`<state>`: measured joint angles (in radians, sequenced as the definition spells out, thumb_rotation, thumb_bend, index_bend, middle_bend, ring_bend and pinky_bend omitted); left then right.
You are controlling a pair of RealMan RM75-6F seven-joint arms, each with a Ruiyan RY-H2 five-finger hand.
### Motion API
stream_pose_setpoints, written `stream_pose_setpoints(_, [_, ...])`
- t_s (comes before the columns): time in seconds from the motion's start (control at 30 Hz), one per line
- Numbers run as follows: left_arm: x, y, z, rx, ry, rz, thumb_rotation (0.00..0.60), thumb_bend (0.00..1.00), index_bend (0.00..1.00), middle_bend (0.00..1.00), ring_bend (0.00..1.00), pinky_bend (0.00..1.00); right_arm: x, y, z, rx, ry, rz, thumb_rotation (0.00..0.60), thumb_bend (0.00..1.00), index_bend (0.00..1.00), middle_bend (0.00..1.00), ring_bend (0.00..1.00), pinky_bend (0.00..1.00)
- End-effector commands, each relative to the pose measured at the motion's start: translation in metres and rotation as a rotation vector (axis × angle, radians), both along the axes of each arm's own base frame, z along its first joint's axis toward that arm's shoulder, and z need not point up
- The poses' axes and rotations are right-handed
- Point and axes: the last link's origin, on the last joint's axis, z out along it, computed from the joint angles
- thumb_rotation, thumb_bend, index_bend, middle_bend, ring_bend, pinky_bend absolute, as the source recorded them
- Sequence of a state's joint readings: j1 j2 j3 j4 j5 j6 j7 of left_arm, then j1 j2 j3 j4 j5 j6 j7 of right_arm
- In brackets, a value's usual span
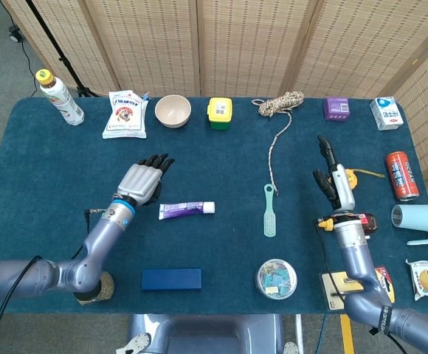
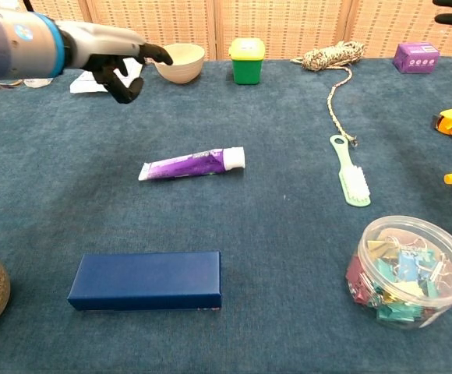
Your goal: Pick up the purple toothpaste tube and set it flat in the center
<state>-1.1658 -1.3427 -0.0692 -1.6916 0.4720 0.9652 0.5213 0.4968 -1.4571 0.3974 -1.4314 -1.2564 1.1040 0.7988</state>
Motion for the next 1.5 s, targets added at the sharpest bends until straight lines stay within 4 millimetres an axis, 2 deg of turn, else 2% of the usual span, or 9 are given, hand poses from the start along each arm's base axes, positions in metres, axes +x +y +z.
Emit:
stream_pose_setpoints(0.03, [-0.023,-0.011,0.027,0.064,-0.013,0.012,0.587,0.74,0.08,0.00,0.00,0.14,-0.013,0.003,0.009,-0.014,0.104,-0.010,0.203,0.00,0.00,0.00,0.00,0.00])
stream_pose_setpoints(0.2, [-0.053,-0.033,0.054,0.144,-0.018,0.024,0.581,0.64,0.11,0.00,0.00,0.14,-0.027,0.008,0.017,-0.028,0.225,-0.017,0.360,0.00,0.00,0.00,0.00,0.00])
stream_pose_setpoints(0.33, [-0.085,-0.057,0.078,0.217,-0.022,0.062,0.570,0.57,0.12,0.01,0.01,0.14,-0.043,0.014,0.026,-0.047,0.362,-0.040,0.516,0.00,0.00,0.00,0.00,0.00])
stream_pose_setpoints(0.47, [-0.115,-0.082,0.100,0.282,-0.026,0.110,0.567,0.54,0.15,0.05,0.05,0.14,-0.058,0.023,0.036,-0.075,0.487,-0.077,0.597,0.00,0.00,0.00,0.00,0.00])
stream_pose_setpoints(0.8, [-0.173,-0.138,0.140,0.456,-0.017,0.202,0.565,0.54,0.32,0.17,0.17,0.19,-0.086,0.061,0.059,-0.095,0.791,-0.137,0.600,0.00,0.00,0.00,0.00,0.00])
stream_pose_setpoints(0.93, [-0.186,-0.154,0.145,0.499,-0.029,0.221,0.562,0.54,0.37,0.23,0.24,0.24,-0.091,0.076,0.065,-0.086,0.857,-0.153,0.600,0.00,0.00,0.00,0.00,0.00])
stream_pose_setpoints(1.03, [-0.192,-0.164,0.147,0.502,-0.031,0.236,0.562,0.54,0.37,0.24,0.24,0.25,-0.093,0.086,0.068,-0.081,0.878,-0.167,0.600,0.00,0.00,0.00,0.00,0.00])
stream_pose_setpoints(1.13, [-0.195,-0.177,0.151,0.498,-0.024,0.209,0.562,0.54,0.37,0.24,0.24,0.25,-0.096,0.107,0.073,-0.082,0.893,-0.200,0.600,0.00,0.00,0.00,0.00,0.00])
stream_pose_setpoints(1.5, [-0.188,-0.184,0.144,0.513,-0.094,0.141,0.561,0.54,0.37,0.24,0.23,0.25,-0.098,0.134,0.076,-0.083,0.924,-0.261,0.600,0.00,0.00,0.00,0.00,0.00])
